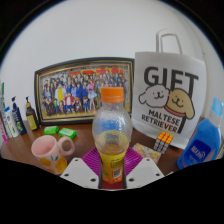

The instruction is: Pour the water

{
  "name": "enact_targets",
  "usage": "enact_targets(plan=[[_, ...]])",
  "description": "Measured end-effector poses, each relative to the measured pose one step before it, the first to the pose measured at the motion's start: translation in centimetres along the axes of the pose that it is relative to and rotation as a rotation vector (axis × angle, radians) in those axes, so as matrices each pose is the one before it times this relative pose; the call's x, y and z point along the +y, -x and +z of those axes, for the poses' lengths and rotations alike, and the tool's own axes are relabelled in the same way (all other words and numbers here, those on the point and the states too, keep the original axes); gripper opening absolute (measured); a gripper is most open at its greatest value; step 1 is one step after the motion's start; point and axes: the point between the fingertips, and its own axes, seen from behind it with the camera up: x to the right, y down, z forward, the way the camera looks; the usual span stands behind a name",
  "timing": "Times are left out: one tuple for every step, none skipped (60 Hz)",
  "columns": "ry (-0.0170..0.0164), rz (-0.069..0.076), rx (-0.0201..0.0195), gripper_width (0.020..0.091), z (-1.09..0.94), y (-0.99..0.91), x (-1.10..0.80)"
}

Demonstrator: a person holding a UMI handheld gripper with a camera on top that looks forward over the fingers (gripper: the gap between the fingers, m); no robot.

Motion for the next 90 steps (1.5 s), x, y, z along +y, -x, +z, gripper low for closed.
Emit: enact_targets(plan=[[0.00653,0.0043,-0.00086,0.0262,0.135,-0.179,0.573],[0.00455,0.0027,0.00261,0.0262,0.120,-0.146,0.581],[0.00951,0.0019,0.00084,0.0266,-0.060,-0.081,0.484],[-0.04222,0.0061,-0.00508,0.0269,0.038,0.040,-0.613],[-0.00210,-0.0007,-0.00017,0.0266,-0.081,-0.121,0.226],[0.00047,-0.0008,-0.00030,0.0269,-0.072,-0.079,0.138],[-0.00934,-0.0007,-0.00205,0.0267,-0.056,0.005,-0.140],[-0.00012,-0.0041,0.00017,0.0265,-0.056,-0.001,0.075],[-0.00120,-0.0053,-0.00023,0.0269,-0.042,0.045,0.021],[-0.00162,-0.0070,0.00105,0.0271,-0.010,0.035,0.000],[0.00294,-0.0066,0.00198,0.0295,0.033,0.007,0.022],[-0.00053,-0.0054,0.00261,0.0310,0.009,0.094,-0.047],[-0.00030,-0.0044,0.00066,0.0328,0.013,0.046,-0.013],[0.00171,-0.0029,0.00066,0.0355,0.016,0.027,0.024],[0.00146,-0.0022,0.00080,0.0380,0.027,0.014,-0.007],[0.00315,-0.0019,0.00064,0.0408,0.034,-0.008,0.021],[0.00591,-0.0019,0.00213,0.0436,0.032,-0.041,0.066],[0.00988,-0.0010,0.00317,0.0464,0.022,-0.041,0.151],[0.01377,-0.0001,0.00357,0.0507,0.014,-0.047,0.222],[0.01739,-0.0009,0.00199,0.0581,-0.055,-0.053,0.274],[0.01643,-0.0001,-0.00098,0.0655,-0.011,0.031,0.296],[0.01582,0.0019,-0.00099,0.0730,-0.078,0.047,0.241],[0.01275,0.0031,0.00094,0.0804,-0.183,0.164,0.137],[0.01001,0.0033,-0.00308,0.0878,-0.128,0.087,0.139],[0.01049,0.0034,-0.00437,0.0857,-0.182,0.143,0.142],[0.00978,0.0040,0.00148,0.0833,-0.230,0.060,0.153],[0.00835,0.0019,0.00351,0.0825,-0.291,0.003,0.125],[0.00677,0.0010,0.00437,0.0834,-0.333,-0.023,0.068],[0.00572,0.0013,0.00598,0.0848,-0.368,-0.009,0.066],[0.00668,0.0002,0.00680,0.0863,-0.392,-0.023,0.094],[0.00991,-0.0016,0.00330,0.0867,-0.387,-0.041,0.166],[0.00824,-0.0010,0.00832,0.0861,-0.477,-0.040,0.126],[0.00753,-0.0012,0.00699,0.0856,-0.525,-0.002,0.103],[0.00681,-0.0008,0.00469,0.0854,-0.561,0.060,0.112],[0.00706,-0.0005,0.00368,0.0856,-0.592,0.091,0.127],[0.00747,-0.0014,0.00281,0.0857,-0.653,0.104,0.128],[0.00646,-0.0020,0.00044,0.0861,-0.646,0.129,0.125],[0.00476,-0.0023,0.00022,0.0858,-0.733,0.181,0.092],[0.00379,-0.0017,0.00035,0.0861,-0.783,0.184,0.067],[0.00351,-0.0007,0.00086,0.0860,-0.821,0.178,0.077],[0.00296,-0.0004,0.00356,0.0860,-0.925,0.261,0.093],[0.00305,-0.0004,0.00102,0.0863,-0.899,0.228,0.076],[0.00244,-0.0006,0.00077,0.0864,-0.946,0.231,0.065],[0.00137,0.0003,0.00032,0.0862,-0.985,0.247,0.069],[0.00205,0.0007,0.00125,0.0863,-1.031,0.235,0.101],[0.00412,0.0011,0.00252,0.0860,-1.047,0.228,0.161],[0.00632,0.0006,0.00280,0.0860,-1.066,0.226,0.196],[0.00647,0.0008,0.00205,0.0861,-1.092,0.264,0.198],[0.00424,0.0011,0.00087,0.0858,-1.105,0.293,0.182],[0.00296,0.0005,-0.00252,0.0859,-1.064,0.161,0.081],[0.00171,-0.0001,0.00340,0.0861,-1.149,0.333,0.174],[0.00283,-0.0003,0.00253,0.0857,-1.097,0.236,0.174],[0.00360,-0.0004,0.00281,0.0856,-1.093,0.293,0.199],[0.00411,-0.0009,0.00073,0.0855,-1.110,0.320,0.229],[0.00413,-0.0015,0.00017,0.0855,-1.100,0.313,0.226],[0.00380,-0.0025,-0.00006,0.0855,-1.078,0.294,0.207],[0.00201,-0.0026,-0.00664,0.0855,-0.921,-0.034,0.171],[0.00156,0.0006,0.00800,0.0856,-1.109,0.647,0.192],[0.00080,-0.0001,0.00087,0.0854,-0.968,0.282,0.186],[-0.00196,-0.0027,-0.00776,0.0853,-0.665,-0.192,0.203],[0.00095,-0.0004,0.00669,0.0855,-1.057,0.505,0.104],[0.00007,-0.0005,0.00306,0.0856,-0.846,0.236,0.160],[-0.00007,-0.0005,0.00282,0.0854,-0.815,0.225,0.150],[-0.00045,-0.0015,0.00072,0.0857,-0.792,0.237,0.118],[-0.00189,-0.0024,-0.00250,0.0858,-0.585,0.091,0.111],[-0.00210,-0.0017,-0.00021,0.0854,-0.682,0.194,0.100],[-0.00194,-0.0005,0.00154,0.0855,-0.649,0.163,0.102],[-0.00159,0.0000,0.00328,0.0857,-0.637,0.183,0.067],[-0.00127,-0.0013,0.00235,0.0858,-0.554,0.122,0.094],[-0.00074,-0.0017,0.00159,0.0856,-0.505,0.139,0.107],[-0.00073,-0.0012,0.00199,0.0856,-0.491,0.104,0.103],[-0.00056,0.0002,0.00318,0.0856,-0.469,0.063,0.088],[-0.00044,0.0005,0.00318,0.0855,-0.425,0.066,0.102],[-0.00065,-0.0007,0.00228,0.0857,-0.380,0.068,0.078],[-0.00221,-0.0007,-0.00146,0.0856,-0.260,-0.025,0.123],[-0.00211,-0.0020,0.00200,0.0857,-0.343,0.043,0.037],[-0.00084,-0.0013,0.00375,0.0857,-0.401,0.137,-0.003],[-0.00135,-0.0020,0.00173,0.0856,-0.272,0.057,0.011],[-0.00100,-0.0015,0.00071,0.0855,-0.232,0.038,0.011],[-0.00080,0.0002,-0.00020,0.0857,-0.223,0.050,0.026],[-0.00138,0.0013,0.00044,0.0858,-0.208,0.049,-0.016],[-0.00255,-0.0003,0.00184,0.0856,-0.186,-0.013,-0.005],[-0.00296,-0.0015,0.00323,0.0855,-0.186,-0.011,-0.002],[-0.00244,-0.0023,0.00291,0.0857,-0.061,-0.136,0.083],[-0.00012,-0.0037,0.00620,0.0855,-0.203,-0.058,-0.004],[-0.00009,-0.0045,0.00661,0.0856,-0.161,-0.071,-0.003],[-0.00154,-0.0034,0.00414,0.0856,-0.115,-0.016,-0.020],[-0.00378,-0.0023,0.00038,0.0855,-0.116,0.051,-0.064],[-0.00574,-0.0012,-0.00179,0.0857,0.015,0.135,-0.048],[-0.00283,-0.0031,-0.00237,0.0857,-0.118,0.157,-0.116]])
